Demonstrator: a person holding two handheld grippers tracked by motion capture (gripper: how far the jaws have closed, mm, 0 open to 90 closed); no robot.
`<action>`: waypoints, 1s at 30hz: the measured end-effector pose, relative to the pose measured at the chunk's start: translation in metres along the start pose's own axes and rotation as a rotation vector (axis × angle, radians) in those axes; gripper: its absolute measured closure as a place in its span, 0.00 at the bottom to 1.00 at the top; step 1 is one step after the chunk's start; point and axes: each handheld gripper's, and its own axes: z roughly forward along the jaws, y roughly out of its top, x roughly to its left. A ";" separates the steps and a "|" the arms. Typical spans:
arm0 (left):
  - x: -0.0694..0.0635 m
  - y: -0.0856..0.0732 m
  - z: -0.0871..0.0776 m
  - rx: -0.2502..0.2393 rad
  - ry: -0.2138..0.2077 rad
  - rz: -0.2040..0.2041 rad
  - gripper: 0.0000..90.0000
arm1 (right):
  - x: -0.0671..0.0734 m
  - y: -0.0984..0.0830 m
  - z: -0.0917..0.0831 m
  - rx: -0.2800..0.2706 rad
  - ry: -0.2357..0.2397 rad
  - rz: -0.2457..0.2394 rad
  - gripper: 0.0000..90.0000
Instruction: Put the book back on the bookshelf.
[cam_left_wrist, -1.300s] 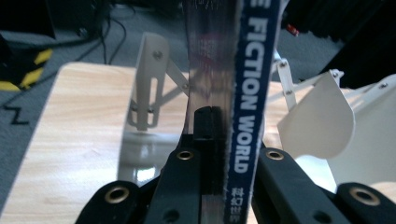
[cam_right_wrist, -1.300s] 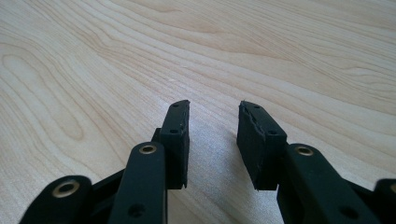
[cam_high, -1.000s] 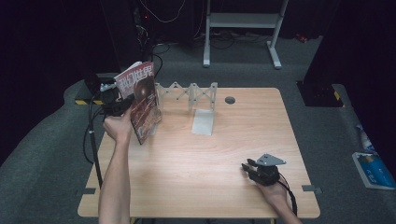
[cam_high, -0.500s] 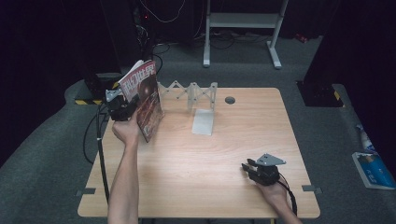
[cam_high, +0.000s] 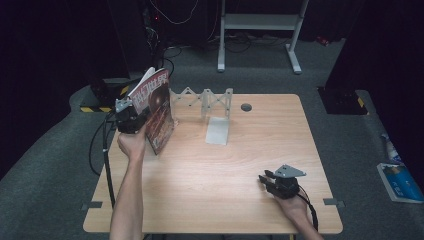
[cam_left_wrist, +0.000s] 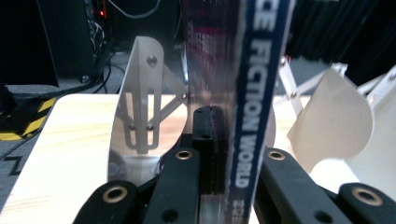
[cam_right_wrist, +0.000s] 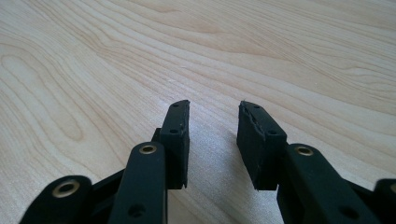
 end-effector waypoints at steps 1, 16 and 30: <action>-0.001 0.001 0.000 0.007 -0.001 0.010 0.92 | 0.000 0.000 0.000 0.000 0.000 0.000 0.71; -0.003 0.019 0.003 0.177 0.020 0.007 0.92 | 0.000 0.000 0.000 0.000 0.000 0.000 0.71; 0.003 0.012 -0.006 0.046 0.037 -0.049 0.93 | 0.000 0.000 0.000 0.000 -0.001 0.000 0.71</action>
